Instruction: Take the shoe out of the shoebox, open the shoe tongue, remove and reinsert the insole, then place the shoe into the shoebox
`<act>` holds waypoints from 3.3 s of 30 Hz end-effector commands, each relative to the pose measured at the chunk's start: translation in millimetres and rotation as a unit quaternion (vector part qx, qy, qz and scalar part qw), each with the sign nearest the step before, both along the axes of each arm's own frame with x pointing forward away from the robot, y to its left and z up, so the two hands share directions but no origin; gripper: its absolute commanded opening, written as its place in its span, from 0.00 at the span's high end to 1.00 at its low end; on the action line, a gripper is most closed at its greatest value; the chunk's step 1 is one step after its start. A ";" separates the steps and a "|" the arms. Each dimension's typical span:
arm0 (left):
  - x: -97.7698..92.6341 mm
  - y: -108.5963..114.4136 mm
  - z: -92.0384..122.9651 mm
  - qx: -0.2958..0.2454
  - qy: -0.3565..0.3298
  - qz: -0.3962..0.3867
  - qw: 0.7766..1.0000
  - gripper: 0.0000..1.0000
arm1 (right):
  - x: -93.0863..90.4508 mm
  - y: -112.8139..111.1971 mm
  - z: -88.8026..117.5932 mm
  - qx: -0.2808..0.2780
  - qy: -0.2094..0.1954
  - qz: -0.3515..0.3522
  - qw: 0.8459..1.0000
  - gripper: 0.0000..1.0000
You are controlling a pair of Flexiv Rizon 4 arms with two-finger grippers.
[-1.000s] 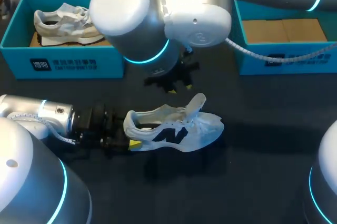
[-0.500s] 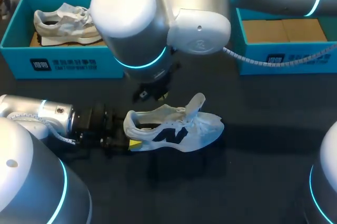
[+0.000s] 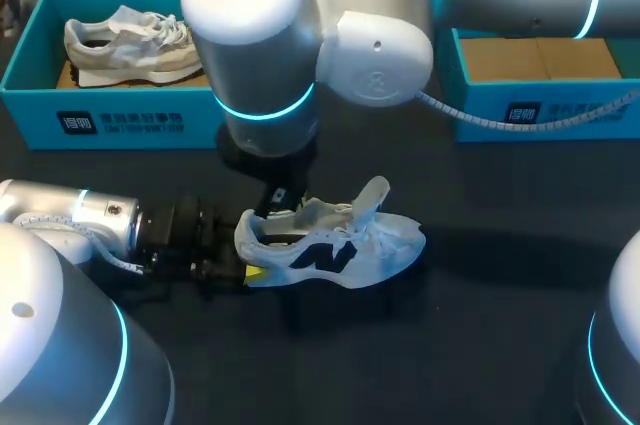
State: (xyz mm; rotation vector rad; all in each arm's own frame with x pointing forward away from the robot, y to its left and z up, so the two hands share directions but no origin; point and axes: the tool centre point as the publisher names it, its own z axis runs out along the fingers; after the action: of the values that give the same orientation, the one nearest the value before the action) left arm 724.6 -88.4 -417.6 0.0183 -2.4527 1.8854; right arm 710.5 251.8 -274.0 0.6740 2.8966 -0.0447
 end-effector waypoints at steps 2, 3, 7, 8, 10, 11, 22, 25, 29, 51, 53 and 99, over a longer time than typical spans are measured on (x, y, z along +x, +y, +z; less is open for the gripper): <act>-0.3 -0.1 -2.2 0.000 -0.001 0.002 1.000 1.00 | 7.4 -7.2 -18.9 0.003 0.106 0.151 0.983 1.00; -0.3 -0.1 -2.2 0.000 -0.001 0.002 1.000 1.00 | 7.7 -7.5 -22.2 0.004 0.111 0.155 0.982 1.00; -0.3 -0.1 -2.2 0.000 -0.001 0.002 1.000 1.00 | 8.4 -6.4 -35.2 0.010 0.127 0.169 0.977 1.00; -0.3 -0.1 -2.2 0.000 -0.001 0.002 1.000 1.00 | 8.6 -6.6 -37.6 0.014 0.130 0.171 0.977 1.00; -0.3 -0.1 -2.2 0.000 -0.001 0.002 1.000 1.00 | 9.3 -6.5 -42.3 0.017 0.132 0.169 0.977 1.00; -0.3 -0.1 -2.2 0.000 -0.001 0.002 1.000 1.00 | 9.6 -6.6 -44.2 0.022 0.132 0.166 0.977 1.00; -0.3 -0.1 -2.2 0.000 -0.001 0.002 1.000 1.00 | 11.1 -6.8 -46.6 0.027 0.131 0.155 0.979 1.00; -0.3 -0.1 -2.2 0.000 -0.001 0.002 1.000 1.00 | 11.1 -6.8 -46.6 0.027 0.131 0.155 0.979 1.00; -0.3 -0.1 -2.2 0.000 -0.001 0.002 1.000 1.00 | 11.1 -6.8 -46.6 0.027 0.131 0.155 0.979 1.00; -0.3 -0.1 -2.2 0.000 -0.001 0.002 1.000 1.00 | 29.3 5.0 -98.6 0.005 0.132 0.194 0.972 1.00; -0.3 -0.1 -2.2 0.000 -0.001 0.002 1.000 1.00 | 29.6 5.4 -101.0 -0.001 0.137 0.197 0.971 1.00; -0.3 -0.1 -2.2 0.000 -0.001 0.002 1.000 1.00 | 36.4 -2.1 -139.2 -0.028 0.087 0.197 0.976 0.61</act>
State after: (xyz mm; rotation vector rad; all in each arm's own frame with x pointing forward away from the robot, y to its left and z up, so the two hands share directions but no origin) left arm 724.9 -88.2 -418.0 0.0199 -2.4534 1.8846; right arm 741.8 246.6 -401.0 0.0838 3.1090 -0.1429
